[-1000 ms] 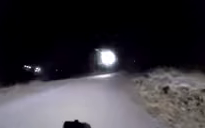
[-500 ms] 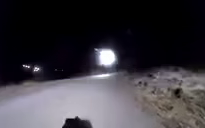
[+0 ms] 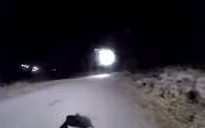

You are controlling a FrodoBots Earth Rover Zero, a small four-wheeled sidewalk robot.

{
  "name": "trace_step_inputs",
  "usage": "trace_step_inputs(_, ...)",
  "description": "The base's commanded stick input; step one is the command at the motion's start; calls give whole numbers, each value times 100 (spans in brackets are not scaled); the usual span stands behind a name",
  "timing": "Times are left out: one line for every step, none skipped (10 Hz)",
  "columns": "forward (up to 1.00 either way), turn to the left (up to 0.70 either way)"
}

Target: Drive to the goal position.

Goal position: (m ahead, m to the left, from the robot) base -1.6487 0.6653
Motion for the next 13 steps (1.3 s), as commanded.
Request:
trace_step_inputs(100,0)
trace_step_inputs(100,0)
trace_step_inputs(100,0)
trace_step_inputs(100,0)
trace_step_inputs(100,0)
trace_step_inputs(100,0)
trace_step_inputs(100,0)
trace_step_inputs(100,-2)
trace_step_inputs(100,-28)
trace_step_inputs(100,-26)
trace_step_inputs(100,-1)
trace_step_inputs(100,0)
trace_step_inputs(100,0)
